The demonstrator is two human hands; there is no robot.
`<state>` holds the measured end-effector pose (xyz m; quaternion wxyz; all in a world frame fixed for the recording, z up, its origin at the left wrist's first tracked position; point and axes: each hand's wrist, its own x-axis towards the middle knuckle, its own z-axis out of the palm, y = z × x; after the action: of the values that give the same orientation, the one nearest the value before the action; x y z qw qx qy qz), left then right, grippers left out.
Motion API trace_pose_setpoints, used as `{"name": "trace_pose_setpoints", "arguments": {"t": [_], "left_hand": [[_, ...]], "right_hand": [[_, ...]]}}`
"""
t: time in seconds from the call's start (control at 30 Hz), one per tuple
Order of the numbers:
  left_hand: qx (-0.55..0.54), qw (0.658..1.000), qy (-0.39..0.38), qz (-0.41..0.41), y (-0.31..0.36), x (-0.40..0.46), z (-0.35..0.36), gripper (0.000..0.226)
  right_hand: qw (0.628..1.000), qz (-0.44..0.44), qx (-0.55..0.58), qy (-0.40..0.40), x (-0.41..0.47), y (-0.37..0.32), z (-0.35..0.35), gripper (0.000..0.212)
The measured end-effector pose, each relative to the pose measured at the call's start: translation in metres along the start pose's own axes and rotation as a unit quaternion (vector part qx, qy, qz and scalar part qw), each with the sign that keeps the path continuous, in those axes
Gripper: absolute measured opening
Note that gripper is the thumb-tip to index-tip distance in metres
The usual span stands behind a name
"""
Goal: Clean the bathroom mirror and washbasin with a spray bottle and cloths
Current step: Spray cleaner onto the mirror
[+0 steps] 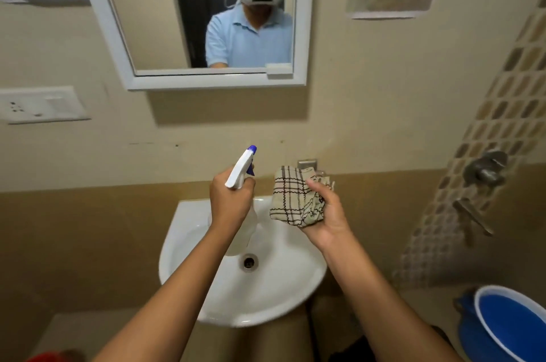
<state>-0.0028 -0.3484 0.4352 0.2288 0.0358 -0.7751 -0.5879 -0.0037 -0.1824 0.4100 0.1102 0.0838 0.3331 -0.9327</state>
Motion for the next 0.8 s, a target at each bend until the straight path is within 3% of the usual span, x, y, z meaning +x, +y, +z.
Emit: {"name": "trace_pose_setpoints", "arguments": {"t": [0.13,0.23,0.4,0.6,0.7,0.8], "left_hand": [[-0.006,1.000,0.028,0.002,0.000,0.018,-0.038,0.024],[-0.018,0.999,0.038,0.005,0.002,0.032,-0.065,0.030],[-0.041,0.997,0.053,0.024,0.011,0.051,-0.101,0.030],[-0.058,0.994,0.062,0.066,0.030,0.066,-0.128,0.038],[-0.063,0.994,0.037,0.079,0.039,0.074,-0.131,0.014],[-0.080,0.992,0.018,0.100,0.058,0.078,-0.130,0.022]], "right_hand": [[0.999,0.007,0.005,0.034,0.008,0.021,0.041,0.044],[0.999,0.017,0.013,0.028,0.011,0.032,0.068,0.043],[0.999,0.010,0.045,-0.027,0.017,0.042,0.104,0.046],[0.994,-0.049,0.011,-0.101,0.017,0.042,0.138,0.026],[0.991,-0.079,0.024,-0.108,0.024,0.027,0.160,0.033],[0.986,-0.093,0.038,-0.131,0.033,0.004,0.184,0.039]]}}
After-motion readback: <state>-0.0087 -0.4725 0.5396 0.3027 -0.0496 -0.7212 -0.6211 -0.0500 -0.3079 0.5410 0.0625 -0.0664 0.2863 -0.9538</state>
